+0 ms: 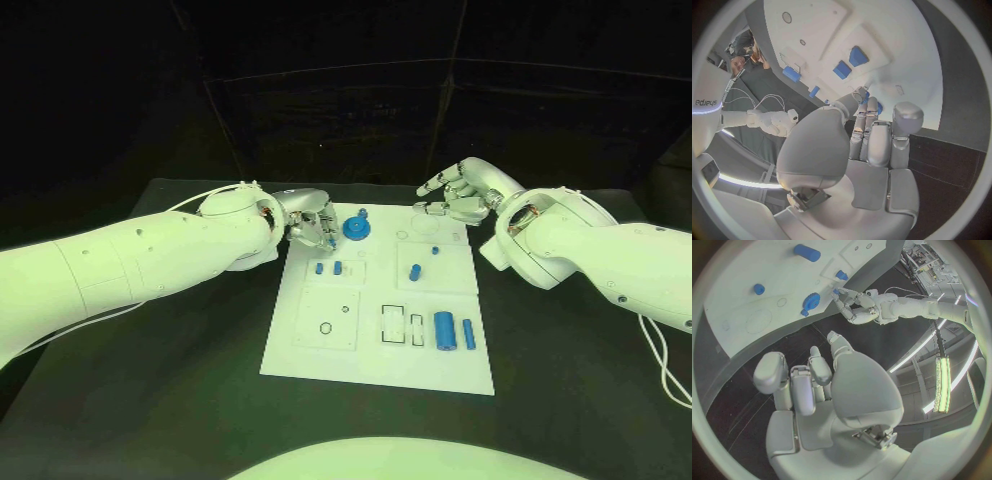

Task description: Assemble the parts on the task board

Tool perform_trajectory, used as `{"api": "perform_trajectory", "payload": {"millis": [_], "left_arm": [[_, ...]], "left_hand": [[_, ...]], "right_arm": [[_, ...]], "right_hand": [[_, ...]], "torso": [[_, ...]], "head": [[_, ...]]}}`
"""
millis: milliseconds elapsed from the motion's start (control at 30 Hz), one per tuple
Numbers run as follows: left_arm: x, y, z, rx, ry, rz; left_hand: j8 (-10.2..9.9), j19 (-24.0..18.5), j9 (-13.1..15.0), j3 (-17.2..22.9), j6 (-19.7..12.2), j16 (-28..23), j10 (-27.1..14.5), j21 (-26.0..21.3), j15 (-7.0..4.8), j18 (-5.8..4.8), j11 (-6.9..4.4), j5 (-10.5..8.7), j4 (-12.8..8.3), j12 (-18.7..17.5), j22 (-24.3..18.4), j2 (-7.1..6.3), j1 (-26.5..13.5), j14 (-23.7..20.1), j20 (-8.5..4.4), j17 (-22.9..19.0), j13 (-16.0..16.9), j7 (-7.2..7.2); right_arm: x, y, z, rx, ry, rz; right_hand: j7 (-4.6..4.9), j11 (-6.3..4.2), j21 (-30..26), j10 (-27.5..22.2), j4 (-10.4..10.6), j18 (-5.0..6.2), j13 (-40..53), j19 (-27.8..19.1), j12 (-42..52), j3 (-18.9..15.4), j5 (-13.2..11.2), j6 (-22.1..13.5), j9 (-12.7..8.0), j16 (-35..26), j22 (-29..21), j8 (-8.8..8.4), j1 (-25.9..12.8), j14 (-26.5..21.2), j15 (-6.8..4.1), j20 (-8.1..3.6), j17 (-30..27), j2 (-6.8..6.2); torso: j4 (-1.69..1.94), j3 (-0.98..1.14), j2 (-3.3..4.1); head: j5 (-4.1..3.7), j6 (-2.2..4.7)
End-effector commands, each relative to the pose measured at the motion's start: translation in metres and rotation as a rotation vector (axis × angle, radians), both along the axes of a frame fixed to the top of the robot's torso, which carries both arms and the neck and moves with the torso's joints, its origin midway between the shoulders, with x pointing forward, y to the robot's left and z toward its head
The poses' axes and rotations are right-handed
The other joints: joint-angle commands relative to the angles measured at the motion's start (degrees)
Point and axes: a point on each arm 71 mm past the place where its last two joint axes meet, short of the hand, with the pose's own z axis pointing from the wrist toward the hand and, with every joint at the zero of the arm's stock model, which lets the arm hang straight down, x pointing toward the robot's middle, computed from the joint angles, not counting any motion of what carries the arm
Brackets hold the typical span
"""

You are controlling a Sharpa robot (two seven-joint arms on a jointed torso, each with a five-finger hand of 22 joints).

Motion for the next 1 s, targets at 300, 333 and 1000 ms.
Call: {"api": "perform_trajectory", "payload": {"millis": [300, 333, 1000], "left_arm": [[0.0029, 0.0017, -0.0027, 0.014, 0.038, 0.023], [0.0030, 0.0014, -0.0028, 0.015, 0.039, 0.023], [0.0035, -0.0064, -0.0074, 0.034, 0.075, 0.008]], "left_hand": [[-0.13, 0.33, 0.05, 0.29, 0.36, 0.05, 0.44, 0.11, -0.07, -0.95, 0.18, -0.16, -0.01, -0.25, -0.03, -0.31, -0.43, 0.52, -0.05, -0.18, 0.03, 0.06], [-0.13, 0.33, 0.05, 0.29, 0.36, 0.05, 0.44, 0.11, -0.07, -0.95, 0.18, -0.16, -0.01, -0.25, -0.03, -0.31, -0.43, 0.52, -0.05, -0.18, 0.03, 0.06], [-0.28, 0.29, 0.03, 0.32, 0.33, -0.12, 0.48, 0.04, -0.04, -0.94, 0.22, -0.18, -0.04, -0.46, -0.06, -0.48, -0.58, 0.44, -0.04, -0.57, 0.03, 0.09]], "right_arm": [[0.0002, 0.0006, 0.0016, 0.005, -0.009, 0.003], [0.0001, 0.0006, 0.0016, 0.005, -0.009, 0.003], [0.0003, 0.0013, 0.0015, 0.005, -0.009, 0.004]], "right_hand": [[0.19, -0.07, -0.27, -0.26, 0.06, 0.30, -0.07, -0.47, -0.20, 0.26, 0.34, -0.16, -0.10, -0.31, -0.09, 0.20, 0.05, 3.18, -0.26, 0.10, 2.30, 0.59], [0.19, -0.07, -0.27, -0.26, 0.06, 0.30, -0.07, -0.47, -0.20, 0.26, 0.34, -0.16, -0.10, -0.31, -0.09, 0.20, 0.05, 3.18, -0.26, 0.10, 2.30, 0.59], [0.19, -0.07, -0.27, -0.26, 0.06, 0.30, -0.07, -0.47, -0.20, 0.26, 0.34, -0.16, -0.10, -0.31, -0.09, 0.20, 0.05, 3.18, -0.26, 0.10, 2.30, 0.59]], "torso": [[-0.07, 0.06, 0.03], [-0.07, 0.07, 0.03], [-0.06, 0.03, 0.04]], "head": [[0.10, -0.09], [0.10, -0.13], [0.00, -0.32]]}}
